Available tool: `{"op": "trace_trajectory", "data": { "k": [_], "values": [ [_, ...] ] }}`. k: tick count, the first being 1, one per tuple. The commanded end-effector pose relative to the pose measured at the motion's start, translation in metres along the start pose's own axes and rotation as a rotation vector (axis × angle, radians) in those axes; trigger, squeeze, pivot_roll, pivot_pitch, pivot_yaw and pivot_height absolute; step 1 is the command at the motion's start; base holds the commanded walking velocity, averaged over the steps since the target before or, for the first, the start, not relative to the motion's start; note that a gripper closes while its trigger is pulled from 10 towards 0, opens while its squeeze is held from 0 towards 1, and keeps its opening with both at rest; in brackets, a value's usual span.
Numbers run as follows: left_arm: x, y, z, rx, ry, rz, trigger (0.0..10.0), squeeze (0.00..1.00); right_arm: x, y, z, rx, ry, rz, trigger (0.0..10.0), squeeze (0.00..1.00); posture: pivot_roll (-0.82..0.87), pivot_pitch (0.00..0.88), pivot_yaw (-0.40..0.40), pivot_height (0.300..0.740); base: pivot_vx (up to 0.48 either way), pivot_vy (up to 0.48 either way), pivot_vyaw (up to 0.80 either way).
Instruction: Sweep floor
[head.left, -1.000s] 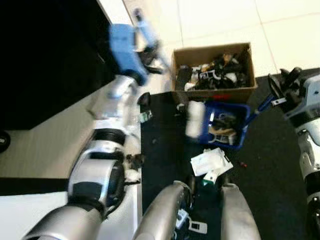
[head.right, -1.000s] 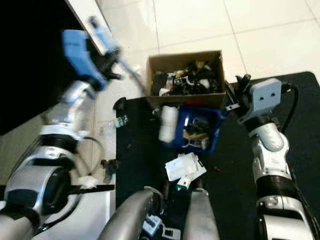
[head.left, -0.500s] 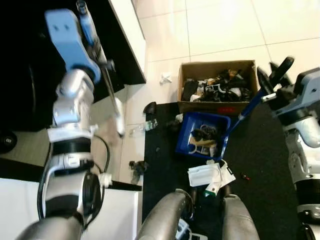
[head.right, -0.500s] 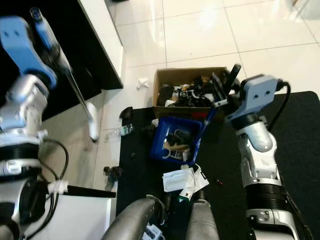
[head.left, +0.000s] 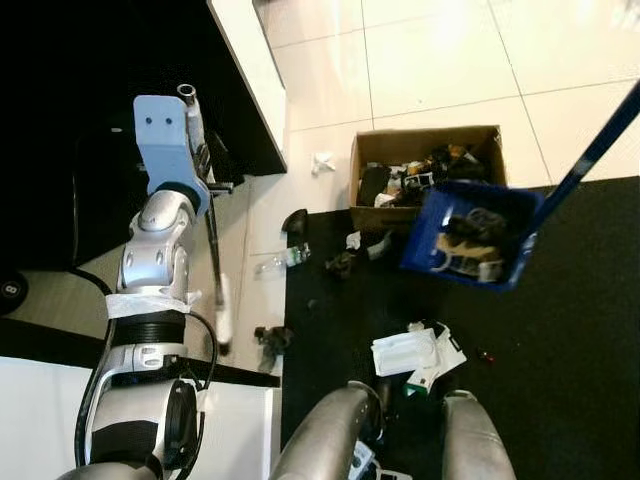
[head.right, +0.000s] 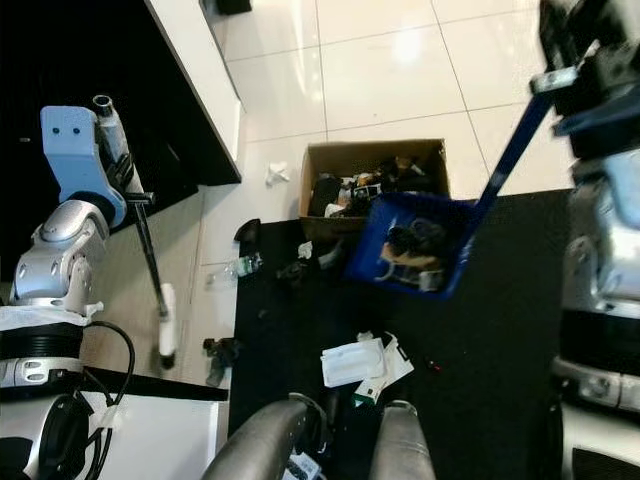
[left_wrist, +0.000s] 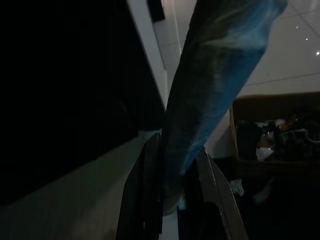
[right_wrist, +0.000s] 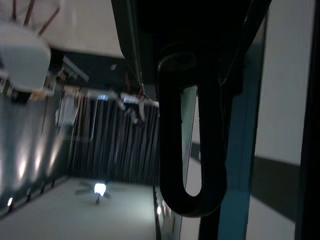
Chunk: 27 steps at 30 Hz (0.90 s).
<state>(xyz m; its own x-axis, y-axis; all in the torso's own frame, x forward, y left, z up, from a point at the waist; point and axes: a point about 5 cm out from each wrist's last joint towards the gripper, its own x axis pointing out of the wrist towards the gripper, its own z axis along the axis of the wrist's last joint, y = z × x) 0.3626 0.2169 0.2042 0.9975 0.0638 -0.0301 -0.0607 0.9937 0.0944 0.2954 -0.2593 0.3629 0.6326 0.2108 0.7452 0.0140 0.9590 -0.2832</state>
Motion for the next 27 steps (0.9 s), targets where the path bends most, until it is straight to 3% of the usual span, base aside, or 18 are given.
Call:
{"op": "trace_trajectory", "data": {
  "k": [1, 6, 10, 19, 22, 24, 27],
  "values": [
    [-0.004, 0.001, -0.002, 0.006, -0.003, 0.010, 10.0, 0.00, 0.012, -0.002, 0.025, 0.008, -0.112, 0.021, 10.0, 0.00, -0.07, 0.127, 0.167, 0.740, 0.000, 0.000, 0.00],
    [-0.005, -0.003, -0.003, 0.005, 0.000, 0.003, 10.0, 0.00, 0.023, -0.007, 0.033, -0.058, -0.133, 0.048, 10.0, 0.00, -0.07, 0.121, 0.167, 0.740, 0.000, 0.000, 0.00],
    [-0.007, -0.008, -0.007, 0.012, 0.010, -0.008, 10.0, 0.00, 0.024, -0.012, 0.013, -0.121, -0.077, 0.035, 10.0, 0.00, -0.07, 0.118, 0.170, 0.740, 0.000, 0.000, 0.00],
    [-0.015, -0.021, -0.009, 0.033, -0.016, -0.100, 10.0, 0.00, 0.025, -0.005, -0.015, 0.008, -0.039, -0.051, 10.0, 0.00, -0.04, 0.109, 0.171, 0.740, 0.000, 0.000, 0.00],
    [-0.020, -0.029, -0.011, -0.021, -0.017, -0.156, 10.0, 0.00, 0.025, -0.001, -0.018, 0.033, -0.041, -0.048, 10.0, 0.00, -0.03, 0.103, 0.170, 0.740, 0.000, 0.000, 0.00],
    [-0.023, -0.035, -0.013, -0.099, -0.007, -0.178, 10.0, 0.00, 0.026, 0.003, -0.019, 0.032, -0.053, -0.038, 10.0, 0.00, -0.04, 0.100, 0.169, 0.740, 0.000, 0.000, 0.00],
    [-0.024, -0.040, -0.017, -0.251, 0.024, -0.128, 10.0, 0.00, 0.028, 0.007, -0.014, 0.033, -0.079, -0.007, 10.0, 0.00, -0.05, 0.099, 0.167, 0.740, 0.000, 0.000, 0.00]
  ]
}}
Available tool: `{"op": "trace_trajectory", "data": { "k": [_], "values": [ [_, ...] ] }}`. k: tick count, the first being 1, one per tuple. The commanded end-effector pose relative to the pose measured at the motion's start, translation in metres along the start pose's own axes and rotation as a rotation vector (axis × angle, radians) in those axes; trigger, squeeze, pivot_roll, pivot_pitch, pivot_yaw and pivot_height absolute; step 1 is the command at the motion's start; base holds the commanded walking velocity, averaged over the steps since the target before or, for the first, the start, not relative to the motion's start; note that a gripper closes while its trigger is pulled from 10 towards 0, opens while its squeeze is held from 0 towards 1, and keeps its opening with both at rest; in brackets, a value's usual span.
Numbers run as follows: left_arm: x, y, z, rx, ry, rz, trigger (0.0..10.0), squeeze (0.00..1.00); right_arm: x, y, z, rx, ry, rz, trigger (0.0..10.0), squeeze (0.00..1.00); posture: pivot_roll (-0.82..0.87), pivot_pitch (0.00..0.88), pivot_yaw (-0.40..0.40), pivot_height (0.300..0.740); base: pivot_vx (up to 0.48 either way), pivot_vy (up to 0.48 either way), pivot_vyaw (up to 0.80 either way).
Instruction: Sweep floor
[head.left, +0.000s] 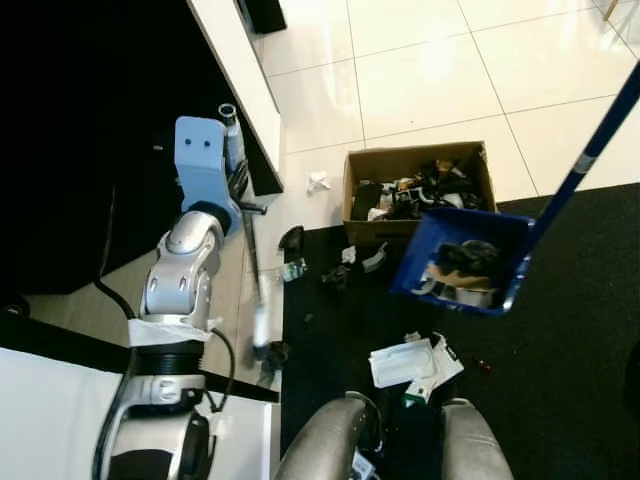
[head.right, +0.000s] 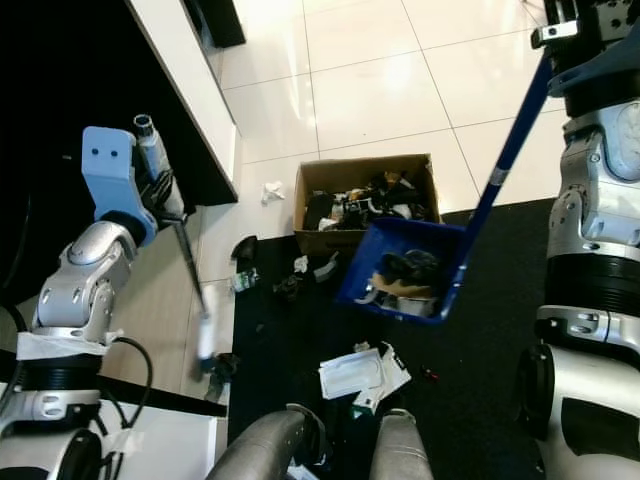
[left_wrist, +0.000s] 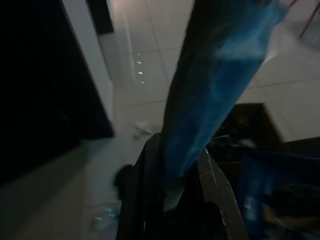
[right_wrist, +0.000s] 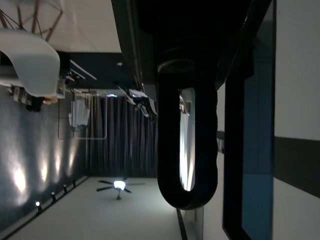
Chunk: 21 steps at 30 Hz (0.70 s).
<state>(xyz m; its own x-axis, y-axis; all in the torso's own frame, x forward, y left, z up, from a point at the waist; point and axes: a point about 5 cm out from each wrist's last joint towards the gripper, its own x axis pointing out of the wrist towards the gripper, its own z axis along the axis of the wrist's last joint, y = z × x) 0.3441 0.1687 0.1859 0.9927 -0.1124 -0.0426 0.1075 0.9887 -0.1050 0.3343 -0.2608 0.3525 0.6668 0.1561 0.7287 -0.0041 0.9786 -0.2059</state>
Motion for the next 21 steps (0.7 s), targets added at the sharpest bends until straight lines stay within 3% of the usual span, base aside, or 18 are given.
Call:
{"op": "trace_trajectory", "data": {
  "k": [1, 5, 9, 21],
  "values": [
    [-0.005, 0.007, -0.003, -0.083, 0.005, 0.059, 10.0, 0.00, 0.010, 0.008, 0.024, -0.028, -0.129, 0.055, 10.0, 0.00, -0.05, 0.098, 0.166, 0.740, 0.000, 0.000, 0.00],
    [-0.008, -0.004, -0.004, -0.127, -0.020, 0.012, 10.0, 0.00, 0.006, 0.016, 0.022, -0.016, -0.120, 0.095, 10.0, 0.00, -0.06, 0.100, 0.157, 0.740, 0.000, 0.000, 0.00],
    [-0.014, -0.017, -0.014, -0.156, 0.025, -0.075, 10.0, 0.00, -0.006, 0.019, 0.011, 0.019, -0.070, 0.092, 10.0, 0.00, -0.06, 0.102, 0.152, 0.740, 0.000, 0.000, 0.00],
    [-0.019, -0.026, -0.013, -0.084, -0.003, -0.103, 10.0, 0.00, -0.024, 0.026, -0.011, 0.120, 0.044, 0.045, 10.0, 0.00, -0.07, 0.105, 0.148, 0.740, 0.000, 0.000, 0.00]
  ]
}}
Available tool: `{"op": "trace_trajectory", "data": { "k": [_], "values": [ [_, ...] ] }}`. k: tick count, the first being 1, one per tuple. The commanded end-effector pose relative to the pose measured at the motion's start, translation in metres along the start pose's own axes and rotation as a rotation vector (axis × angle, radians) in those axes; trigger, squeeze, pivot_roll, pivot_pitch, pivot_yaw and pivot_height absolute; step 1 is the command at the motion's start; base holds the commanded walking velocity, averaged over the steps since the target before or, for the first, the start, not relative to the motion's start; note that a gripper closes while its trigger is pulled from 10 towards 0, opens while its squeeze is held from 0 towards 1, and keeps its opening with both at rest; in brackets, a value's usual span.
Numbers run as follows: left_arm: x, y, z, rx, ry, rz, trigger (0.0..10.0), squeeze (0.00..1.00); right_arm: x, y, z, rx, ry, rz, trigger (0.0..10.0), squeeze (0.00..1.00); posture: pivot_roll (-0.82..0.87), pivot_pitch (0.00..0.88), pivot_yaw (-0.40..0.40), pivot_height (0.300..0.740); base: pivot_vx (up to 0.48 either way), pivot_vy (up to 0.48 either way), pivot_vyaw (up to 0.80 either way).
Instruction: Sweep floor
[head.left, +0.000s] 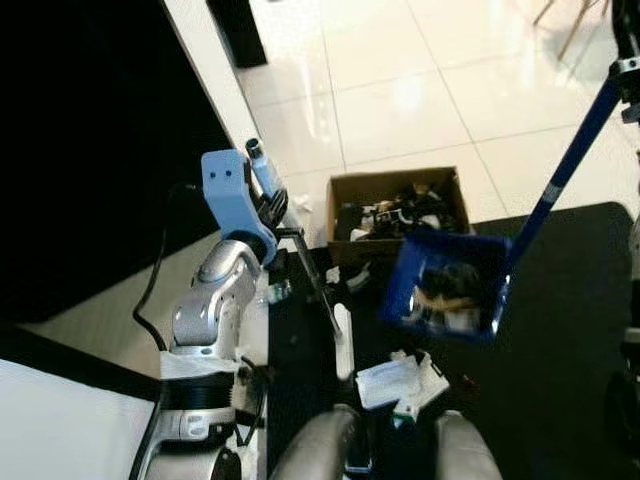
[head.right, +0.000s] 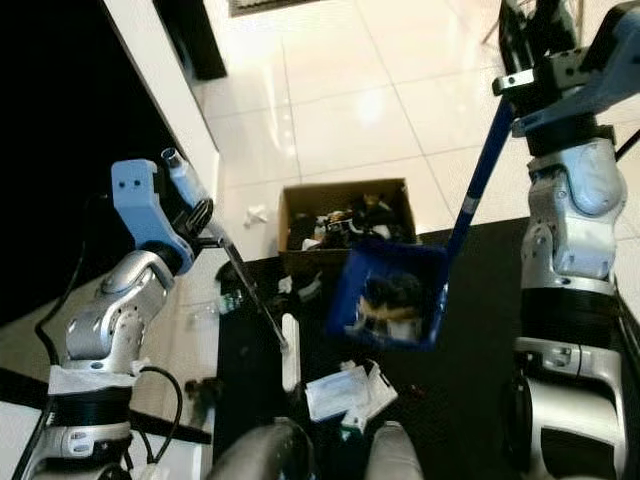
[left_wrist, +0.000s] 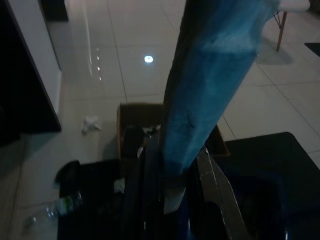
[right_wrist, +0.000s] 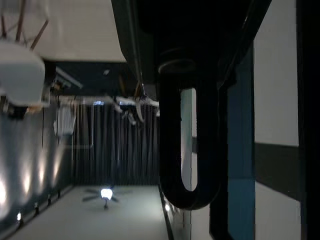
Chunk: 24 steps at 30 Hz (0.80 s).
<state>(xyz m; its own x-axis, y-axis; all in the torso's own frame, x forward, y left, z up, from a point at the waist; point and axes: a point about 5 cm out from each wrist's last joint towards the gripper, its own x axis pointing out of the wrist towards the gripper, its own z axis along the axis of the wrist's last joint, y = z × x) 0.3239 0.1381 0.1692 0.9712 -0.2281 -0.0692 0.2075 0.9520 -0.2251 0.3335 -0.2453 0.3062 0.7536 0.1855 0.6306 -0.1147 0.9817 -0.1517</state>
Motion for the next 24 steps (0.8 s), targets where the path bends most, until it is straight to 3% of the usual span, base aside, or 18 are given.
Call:
{"op": "trace_trajectory", "data": {
  "k": [1, 8, 10, 11, 14, 20, 24],
  "values": [
    [-0.004, 0.002, 0.008, 0.034, -0.045, 0.005, 10.0, 0.00, 0.005, 0.004, 0.017, 0.002, -0.081, 0.009, 10.0, 0.00, -0.07, 0.106, 0.147, 0.740, 0.000, 0.000, 0.00],
    [-0.005, -0.003, 0.003, 0.025, -0.020, -0.013, 10.0, 0.00, 0.002, 0.008, 0.014, 0.028, -0.070, 0.008, 10.0, 0.00, -0.07, 0.105, 0.146, 0.740, 0.000, 0.000, 0.00],
    [-0.006, -0.002, 0.002, 0.051, -0.026, 0.001, 10.0, 0.00, -0.001, 0.012, 0.007, 0.032, -0.041, 0.013, 10.0, 0.00, -0.07, 0.104, 0.145, 0.740, 0.000, 0.000, 0.00],
    [-0.006, 0.000, 0.001, 0.073, -0.033, 0.011, 10.0, 0.07, -0.004, 0.015, 0.003, 0.039, -0.024, 0.013, 10.0, 0.00, -0.07, 0.102, 0.144, 0.740, 0.000, 0.000, 0.00],
    [-0.007, 0.002, -0.001, 0.154, -0.034, 0.014, 10.0, 0.02, -0.008, 0.020, -0.004, 0.052, 0.007, 0.009, 10.0, 0.00, -0.07, 0.099, 0.143, 0.740, 0.000, 0.000, 0.00],
    [-0.008, -0.003, -0.003, 0.162, -0.033, -0.016, 10.0, 0.00, -0.010, 0.022, -0.006, 0.048, 0.037, 0.007, 10.0, 0.00, -0.07, 0.091, 0.140, 0.740, 0.000, 0.000, 0.00],
    [-0.007, -0.005, -0.002, 0.253, -0.061, -0.007, 10.0, 0.00, -0.010, 0.023, -0.008, 0.036, 0.062, 0.004, 10.0, 0.00, -0.07, 0.079, 0.134, 0.740, 0.000, 0.000, 0.00]
  ]
}}
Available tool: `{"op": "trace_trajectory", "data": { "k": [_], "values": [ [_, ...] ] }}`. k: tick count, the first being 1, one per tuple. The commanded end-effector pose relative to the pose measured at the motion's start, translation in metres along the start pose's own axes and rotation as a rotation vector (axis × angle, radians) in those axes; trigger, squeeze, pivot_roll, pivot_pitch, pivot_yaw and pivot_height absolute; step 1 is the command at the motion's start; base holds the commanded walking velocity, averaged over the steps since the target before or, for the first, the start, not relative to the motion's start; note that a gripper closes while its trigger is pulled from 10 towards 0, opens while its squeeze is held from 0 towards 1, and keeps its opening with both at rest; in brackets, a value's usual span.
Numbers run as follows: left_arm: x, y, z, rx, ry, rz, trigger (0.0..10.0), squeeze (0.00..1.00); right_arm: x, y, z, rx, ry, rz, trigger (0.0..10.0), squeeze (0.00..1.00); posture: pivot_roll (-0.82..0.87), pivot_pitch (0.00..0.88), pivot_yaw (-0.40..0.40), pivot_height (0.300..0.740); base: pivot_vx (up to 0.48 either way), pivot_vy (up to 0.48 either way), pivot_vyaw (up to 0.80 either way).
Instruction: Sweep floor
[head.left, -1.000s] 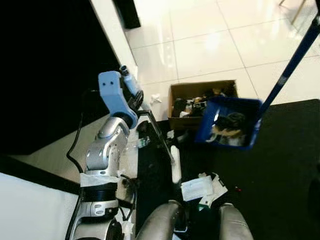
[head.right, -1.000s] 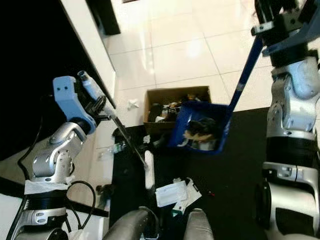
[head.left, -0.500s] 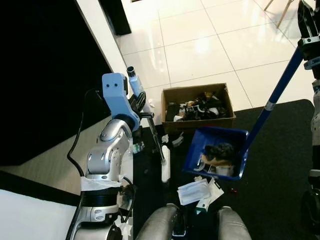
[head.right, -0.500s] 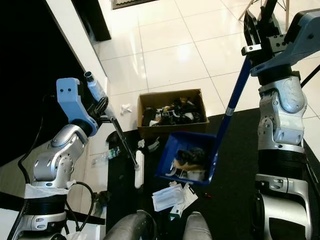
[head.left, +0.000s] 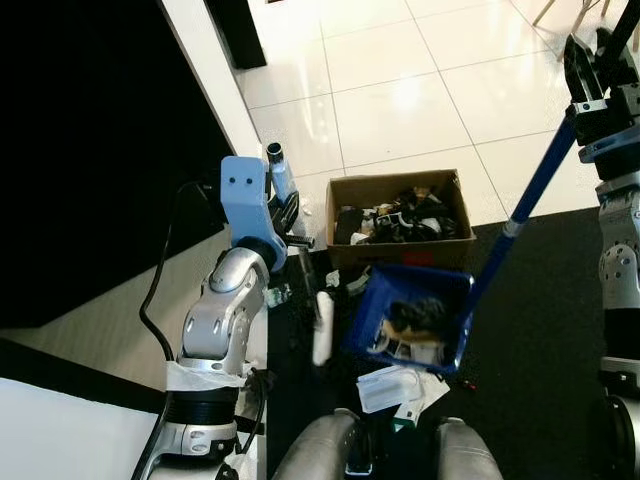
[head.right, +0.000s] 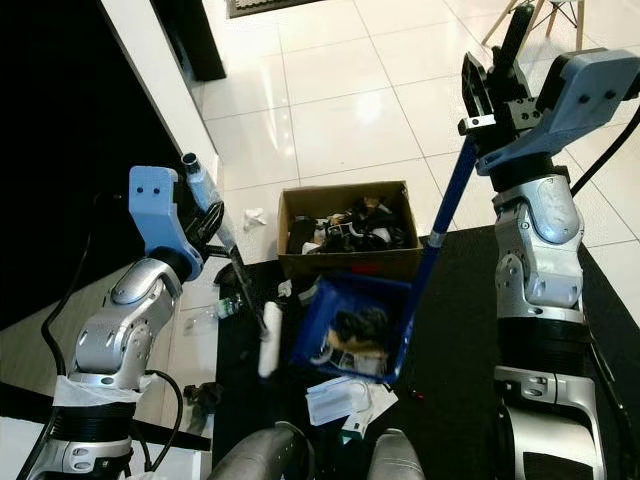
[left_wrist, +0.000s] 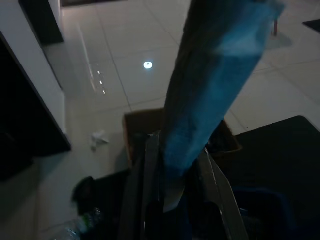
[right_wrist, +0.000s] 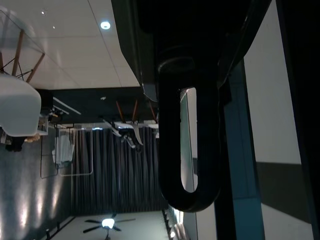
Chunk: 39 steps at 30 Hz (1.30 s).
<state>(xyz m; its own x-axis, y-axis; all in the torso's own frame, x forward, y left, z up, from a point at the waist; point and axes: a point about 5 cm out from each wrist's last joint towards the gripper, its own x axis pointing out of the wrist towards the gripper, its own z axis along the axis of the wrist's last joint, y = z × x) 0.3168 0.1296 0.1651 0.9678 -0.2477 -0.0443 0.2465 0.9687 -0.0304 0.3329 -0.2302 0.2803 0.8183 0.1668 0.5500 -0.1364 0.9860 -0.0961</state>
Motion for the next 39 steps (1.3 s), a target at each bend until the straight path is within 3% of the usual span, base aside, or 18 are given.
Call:
{"op": "trace_trajectory", "data": {
  "k": [1, 10, 26, 39],
  "values": [
    [-0.0014, 0.0045, 0.0036, 0.084, -0.045, 0.025, 10.0, 0.00, 0.0024, 0.0060, 0.0096, -0.018, -0.032, 0.016, 10.0, 0.00, -0.07, 0.079, 0.133, 0.740, 0.000, 0.000, 0.00],
    [-0.0010, 0.0012, 0.0025, 0.099, -0.069, 0.019, 10.0, 0.00, 0.0009, 0.0110, 0.0044, 0.005, -0.001, -0.012, 10.0, 0.00, -0.07, 0.069, 0.126, 0.740, 0.000, -0.027, 0.00],
    [0.0011, 0.0027, -0.0019, 0.081, -0.062, 0.036, 10.0, 0.00, -0.0015, 0.0129, 0.0052, 0.003, 0.003, -0.016, 10.0, 0.00, -0.07, 0.074, 0.136, 0.740, 0.000, -0.448, 0.00],
    [0.0041, 0.0043, -0.0034, 0.087, -0.052, 0.044, 10.0, 0.00, -0.0031, 0.0131, 0.0053, 0.006, 0.002, -0.015, 10.0, 0.00, -0.07, 0.078, 0.143, 0.740, 0.000, 0.000, 0.00]
  ]
}}
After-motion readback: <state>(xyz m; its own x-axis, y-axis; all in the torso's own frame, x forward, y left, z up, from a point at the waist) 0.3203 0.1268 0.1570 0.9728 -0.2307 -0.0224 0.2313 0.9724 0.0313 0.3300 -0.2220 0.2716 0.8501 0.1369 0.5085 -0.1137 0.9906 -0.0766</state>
